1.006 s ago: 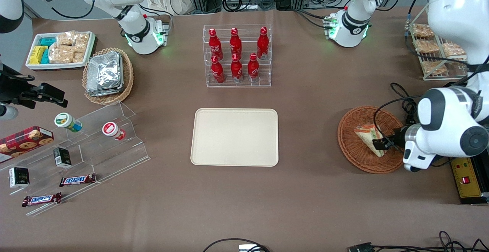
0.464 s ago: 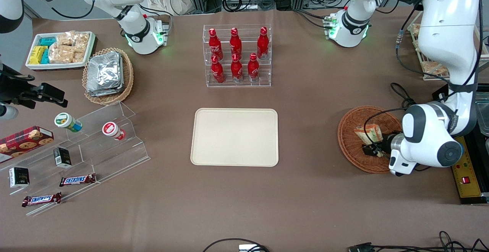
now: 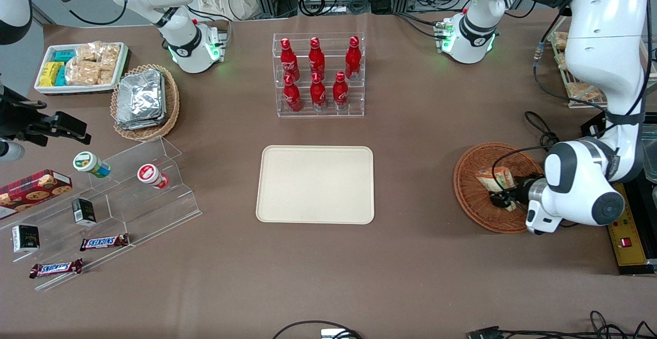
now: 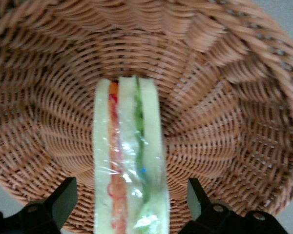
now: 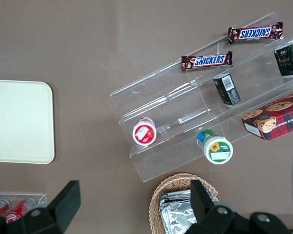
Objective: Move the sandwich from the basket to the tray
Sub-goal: 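Close the left gripper on the wrapped sandwich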
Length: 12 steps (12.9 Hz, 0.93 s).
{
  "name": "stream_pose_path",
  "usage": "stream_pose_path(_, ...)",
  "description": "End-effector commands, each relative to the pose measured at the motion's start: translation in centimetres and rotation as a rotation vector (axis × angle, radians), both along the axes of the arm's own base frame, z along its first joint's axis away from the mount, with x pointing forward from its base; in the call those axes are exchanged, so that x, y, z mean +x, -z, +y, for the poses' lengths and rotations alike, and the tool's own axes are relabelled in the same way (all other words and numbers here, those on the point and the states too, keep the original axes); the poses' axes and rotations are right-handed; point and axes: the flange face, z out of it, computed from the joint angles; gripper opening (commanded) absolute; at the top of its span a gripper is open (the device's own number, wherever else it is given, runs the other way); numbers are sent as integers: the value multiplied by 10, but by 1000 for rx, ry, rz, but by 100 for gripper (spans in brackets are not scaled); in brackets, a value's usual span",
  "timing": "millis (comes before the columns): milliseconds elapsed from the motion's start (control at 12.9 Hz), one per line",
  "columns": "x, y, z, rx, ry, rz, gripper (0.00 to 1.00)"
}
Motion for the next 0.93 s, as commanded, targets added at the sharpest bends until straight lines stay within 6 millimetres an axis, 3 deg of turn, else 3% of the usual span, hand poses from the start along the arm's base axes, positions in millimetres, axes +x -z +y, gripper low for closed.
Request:
stream_pose_path(0,-8,2,0,-5,-10,28,99)
stream_pose_path(464,-7,4,-7,-12,-12,23,96)
stream_pose_path(542,-8,3,-8,-12,-10,24,84)
stream_pose_path(851,-7,0,-10,-2,-23,19,52)
